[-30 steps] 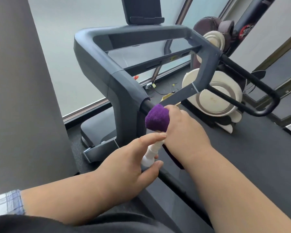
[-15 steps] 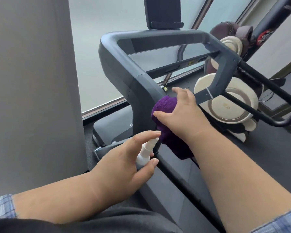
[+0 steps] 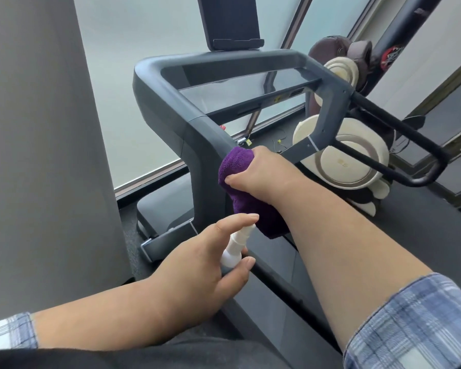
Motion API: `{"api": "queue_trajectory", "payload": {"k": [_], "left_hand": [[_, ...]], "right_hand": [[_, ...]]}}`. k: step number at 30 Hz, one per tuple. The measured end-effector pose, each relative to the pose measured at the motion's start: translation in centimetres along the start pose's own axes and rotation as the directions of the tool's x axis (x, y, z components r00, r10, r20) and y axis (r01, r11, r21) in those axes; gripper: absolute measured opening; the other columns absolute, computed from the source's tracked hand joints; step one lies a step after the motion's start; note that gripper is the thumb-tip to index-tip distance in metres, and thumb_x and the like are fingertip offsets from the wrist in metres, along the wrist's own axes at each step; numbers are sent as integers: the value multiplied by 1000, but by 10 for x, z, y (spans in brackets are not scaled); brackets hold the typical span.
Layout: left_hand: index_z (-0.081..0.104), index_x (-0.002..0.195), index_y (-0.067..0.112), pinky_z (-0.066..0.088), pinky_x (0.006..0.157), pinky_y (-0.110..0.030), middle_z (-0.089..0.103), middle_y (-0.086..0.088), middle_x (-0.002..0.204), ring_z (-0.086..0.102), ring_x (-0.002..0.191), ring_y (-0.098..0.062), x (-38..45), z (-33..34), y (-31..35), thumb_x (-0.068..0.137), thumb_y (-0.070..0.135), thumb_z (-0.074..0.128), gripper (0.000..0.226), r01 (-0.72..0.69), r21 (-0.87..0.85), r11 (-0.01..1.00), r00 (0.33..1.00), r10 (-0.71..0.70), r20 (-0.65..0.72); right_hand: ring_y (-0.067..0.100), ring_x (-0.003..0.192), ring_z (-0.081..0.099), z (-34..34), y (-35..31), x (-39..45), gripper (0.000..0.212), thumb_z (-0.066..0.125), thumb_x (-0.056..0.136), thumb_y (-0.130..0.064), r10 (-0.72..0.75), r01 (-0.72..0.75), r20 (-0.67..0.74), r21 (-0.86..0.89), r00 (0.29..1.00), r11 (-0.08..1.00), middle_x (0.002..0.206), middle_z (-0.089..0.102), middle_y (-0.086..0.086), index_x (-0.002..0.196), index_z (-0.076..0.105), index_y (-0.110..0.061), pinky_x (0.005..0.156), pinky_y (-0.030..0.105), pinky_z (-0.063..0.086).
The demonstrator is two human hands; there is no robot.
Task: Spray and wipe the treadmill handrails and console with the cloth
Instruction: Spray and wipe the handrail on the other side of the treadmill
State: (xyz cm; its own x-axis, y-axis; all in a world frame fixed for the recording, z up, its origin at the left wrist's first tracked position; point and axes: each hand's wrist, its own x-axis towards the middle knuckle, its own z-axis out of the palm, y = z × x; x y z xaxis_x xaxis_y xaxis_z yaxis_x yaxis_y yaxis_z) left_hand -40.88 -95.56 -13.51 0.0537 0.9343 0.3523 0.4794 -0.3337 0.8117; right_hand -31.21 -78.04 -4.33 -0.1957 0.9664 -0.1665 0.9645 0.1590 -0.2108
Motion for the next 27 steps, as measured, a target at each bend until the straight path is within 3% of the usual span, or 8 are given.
{"api": "queue_trajectory", "payload": {"k": [5, 9, 14, 19, 27], "left_hand": [[29, 136, 69, 50, 73, -21, 59, 30, 104, 63, 87, -2, -10, 2, 10, 87, 56, 55, 57, 7, 30, 1000, 999, -6, -46], [27, 135, 71, 47, 71, -16, 58, 30, 106, 62, 85, -3, -17, 6, 21, 86, 58, 54, 57, 20, 76, 997, 996, -13, -87], [26, 135, 71, 47, 73, -16, 58, 30, 106, 62, 86, -4, -27, 25, 47, 87, 57, 54, 57, 15, 101, 995, 994, -4, -105], [27, 135, 70, 43, 75, -6, 58, 29, 105, 61, 89, -1, -34, 56, 78, 87, 55, 56, 58, 32, 126, 992, 993, -17, -116], [27, 135, 69, 45, 71, -21, 60, 26, 103, 62, 86, -2, -52, 113, 133, 87, 55, 56, 57, 49, 153, 987, 995, -35, -92]], "right_hand": [[29, 91, 62, 4, 10, -12, 62, 66, 68, -53, -33, 30, -44, -60, 998, 998, 95, 60, -1, 119, 46, -23, 78, 38, 52], [31, 92, 62, 5, 26, -24, 63, 65, 68, -52, -53, 46, -73, -94, 996, 995, 97, 60, 1, 119, 43, -25, 83, 43, 56], [30, 90, 61, 2, 50, -40, 59, 65, 69, -51, -62, 57, -54, -86, 997, 995, 92, 59, 0, 117, 43, -24, 80, 40, 54], [27, 87, 62, -5, 89, -66, 57, 65, 69, -49, -59, 59, -8, -44, 998, 997, 90, 60, -1, 115, 43, -24, 76, 37, 54], [30, 92, 63, -11, 152, -111, 57, 67, 71, -49, -83, 83, 23, 5, 996, 997, 95, 61, 2, 116, 42, -23, 82, 40, 55]]}}
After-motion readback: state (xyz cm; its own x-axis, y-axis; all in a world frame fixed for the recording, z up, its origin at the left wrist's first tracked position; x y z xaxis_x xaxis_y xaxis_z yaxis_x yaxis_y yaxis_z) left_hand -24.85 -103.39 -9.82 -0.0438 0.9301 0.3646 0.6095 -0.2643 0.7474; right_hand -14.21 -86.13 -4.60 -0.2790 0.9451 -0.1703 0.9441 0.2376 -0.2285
